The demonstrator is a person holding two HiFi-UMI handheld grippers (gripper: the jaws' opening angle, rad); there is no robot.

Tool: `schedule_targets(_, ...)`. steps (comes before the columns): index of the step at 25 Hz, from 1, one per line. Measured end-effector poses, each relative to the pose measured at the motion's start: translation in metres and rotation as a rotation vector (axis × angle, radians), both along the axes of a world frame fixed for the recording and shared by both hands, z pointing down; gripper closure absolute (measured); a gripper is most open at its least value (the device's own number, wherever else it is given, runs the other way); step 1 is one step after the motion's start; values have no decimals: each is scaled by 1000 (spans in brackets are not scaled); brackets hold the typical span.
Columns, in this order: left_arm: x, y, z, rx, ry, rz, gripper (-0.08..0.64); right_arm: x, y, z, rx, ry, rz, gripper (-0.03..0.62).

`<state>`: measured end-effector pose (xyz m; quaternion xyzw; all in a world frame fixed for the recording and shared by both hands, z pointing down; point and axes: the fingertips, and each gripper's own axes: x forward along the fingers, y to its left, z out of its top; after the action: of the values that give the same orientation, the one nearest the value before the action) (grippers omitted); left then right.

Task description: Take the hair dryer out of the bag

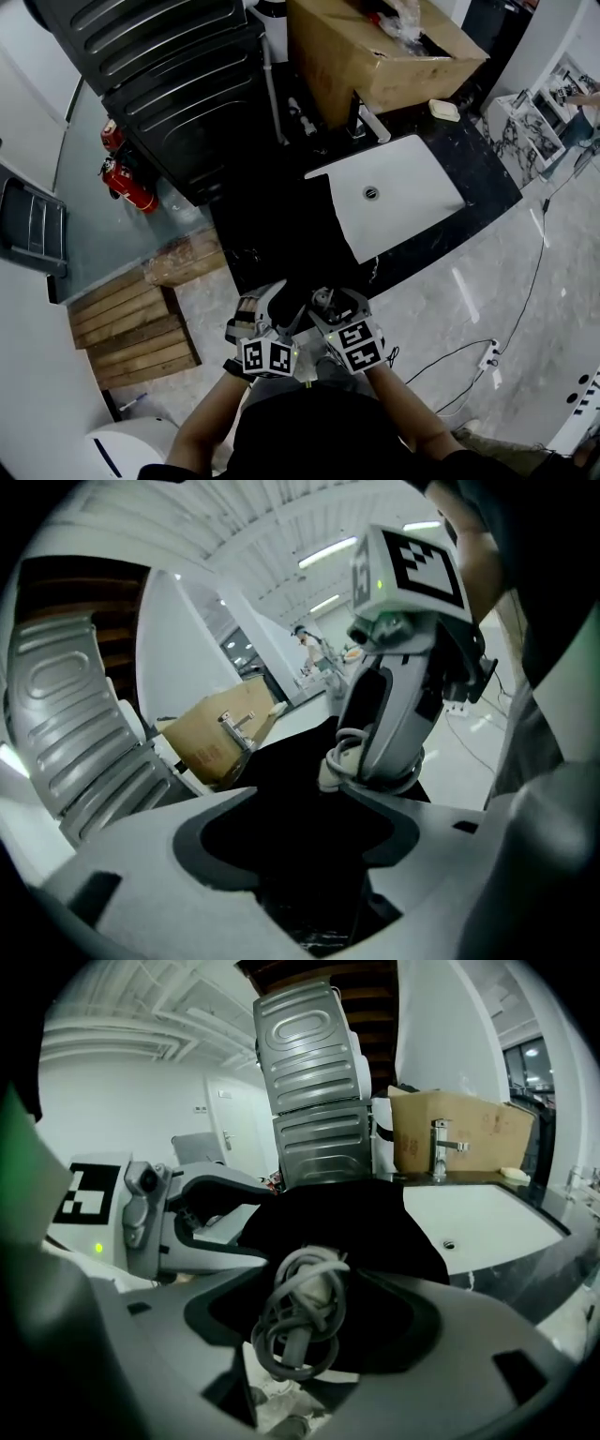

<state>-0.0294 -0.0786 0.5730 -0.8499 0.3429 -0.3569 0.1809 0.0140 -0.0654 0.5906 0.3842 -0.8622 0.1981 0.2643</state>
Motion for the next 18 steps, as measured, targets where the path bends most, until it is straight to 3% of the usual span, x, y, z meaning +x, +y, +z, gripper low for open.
schedule_targets(3, 4, -11, 9, 2, -61, 0, 296, -3, 3, -5, -10, -6, -6, 304)
schedule_targets(7, 7, -22, 15, -11, -73, -5, 296, -4, 3, -3, -9, -8, -15, 304)
schedule_targets(14, -1, -29, 16, -44, -1, -41, 292, -2, 5, -4, -5, -29, -16, 301)
schedule_targets(18, -11, -37, 16, -86, 70, -81, 347, -1, 5, -4, -5, -37, -22, 299)
